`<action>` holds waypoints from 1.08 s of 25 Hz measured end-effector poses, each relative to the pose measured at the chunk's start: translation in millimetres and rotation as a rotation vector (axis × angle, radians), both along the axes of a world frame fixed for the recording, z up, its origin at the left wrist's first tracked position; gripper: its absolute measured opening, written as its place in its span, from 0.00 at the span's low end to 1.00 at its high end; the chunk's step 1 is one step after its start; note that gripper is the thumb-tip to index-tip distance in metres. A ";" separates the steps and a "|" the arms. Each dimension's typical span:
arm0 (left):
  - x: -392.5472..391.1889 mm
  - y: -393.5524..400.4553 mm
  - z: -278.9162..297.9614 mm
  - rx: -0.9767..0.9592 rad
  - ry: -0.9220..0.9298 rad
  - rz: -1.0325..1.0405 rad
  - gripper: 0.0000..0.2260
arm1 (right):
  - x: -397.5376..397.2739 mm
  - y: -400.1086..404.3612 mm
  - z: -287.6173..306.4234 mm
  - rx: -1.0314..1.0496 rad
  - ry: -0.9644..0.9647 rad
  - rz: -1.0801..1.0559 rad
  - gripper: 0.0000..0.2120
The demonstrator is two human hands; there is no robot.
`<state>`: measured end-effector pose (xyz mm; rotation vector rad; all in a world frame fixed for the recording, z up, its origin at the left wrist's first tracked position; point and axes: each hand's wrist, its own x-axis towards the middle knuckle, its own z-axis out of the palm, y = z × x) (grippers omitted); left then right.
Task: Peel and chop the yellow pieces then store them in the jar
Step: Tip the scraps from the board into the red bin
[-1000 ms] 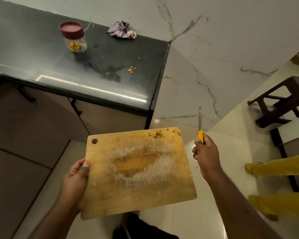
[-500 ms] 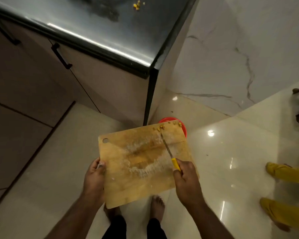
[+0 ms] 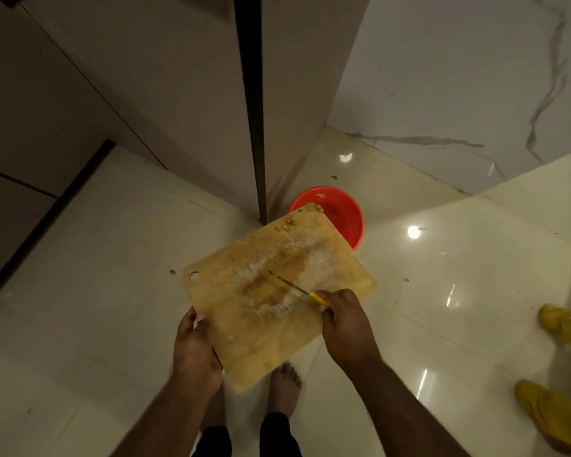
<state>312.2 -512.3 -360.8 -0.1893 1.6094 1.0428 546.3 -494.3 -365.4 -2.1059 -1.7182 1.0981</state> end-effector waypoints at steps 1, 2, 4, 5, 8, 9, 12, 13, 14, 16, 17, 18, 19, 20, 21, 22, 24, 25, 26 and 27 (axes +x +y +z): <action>2.8 2.2 -5.9 0.002 0.022 -0.005 0.13 | 1.5 3.6 -7.2 0.006 -0.009 -0.018 0.16; 6.0 5.7 -13.0 0.000 0.038 -0.007 0.12 | 3.0 6.5 -16.6 0.018 -0.023 -0.026 0.15; 14.2 14.0 -26.9 -0.038 0.044 0.002 0.12 | 5.9 12.3 -31.9 0.016 -0.059 -0.024 0.14; 19.3 17.5 -31.0 -0.053 0.044 0.012 0.12 | 7.2 15.4 -38.0 -0.002 -0.071 -0.031 0.13; 31.5 25.4 -40.2 -0.048 0.045 0.013 0.12 | 13.2 26.4 -54.4 -0.079 -0.089 -0.045 0.12; 34.1 27.2 -42.4 -0.039 0.048 0.013 0.12 | 15.5 32.3 -58.2 -0.099 -0.113 -0.047 0.12; 38.9 35.2 -48.2 -0.033 0.065 0.006 0.12 | 26.8 55.3 -77.7 -0.142 -0.153 -0.106 0.09; 39.6 38.2 -49.2 -0.029 0.066 -0.002 0.12 | 29.9 63.2 -83.1 -0.159 -0.174 -0.123 0.09; 40.0 40.7 -50.2 -0.023 0.072 -0.012 0.11 | 32.5 70.8 -87.7 -0.170 -0.192 -0.146 0.08; 41.1 45.4 -50.9 -0.019 0.095 -0.031 0.11 | 35.6 82.2 -94.5 -0.175 -0.187 -0.201 0.08; 41.5 47.6 -50.5 -0.018 0.104 -0.036 0.11 | 34.5 85.6 -96.8 -0.167 -0.170 -0.206 0.09; 42.0 49.2 -50.6 -0.017 0.111 -0.035 0.11 | 31.6 88.0 -98.1 -0.148 -0.148 -0.182 0.11; 42.9 51.1 -50.2 -0.015 0.112 -0.034 0.11 | 27.6 89.9 -99.2 -0.124 -0.131 -0.136 0.13; 43.6 52.9 -50.3 -0.010 0.110 -0.035 0.11 | 23.7 91.2 -101.5 -0.101 -0.122 -0.078 0.14; 44.4 54.3 -49.1 -0.007 0.109 -0.038 0.12 | 19.6 92.6 -103.2 -0.082 -0.126 -0.023 0.14; 45.3 55.6 -48.4 -0.007 0.110 -0.037 0.12 | 17.5 94.7 -106.0 -0.072 -0.132 0.012 0.15; 46.0 57.5 -48.5 -0.019 0.117 -0.038 0.12 | 18.6 100.7 -113.9 -0.086 -0.148 0.006 0.15; 46.0 57.9 -48.2 -0.024 0.120 -0.041 0.11 | 21.0 103.9 -117.6 -0.107 -0.167 -0.024 0.15; 45.6 57.9 -48.0 -0.024 0.123 -0.045 0.11 | 24.5 106.7 -119.9 -0.128 -0.193 -0.065 0.16; 45.5 58.0 -47.7 -0.021 0.124 -0.049 0.11 | 28.9 108.8 -121.8 -0.148 -0.222 -0.108 0.16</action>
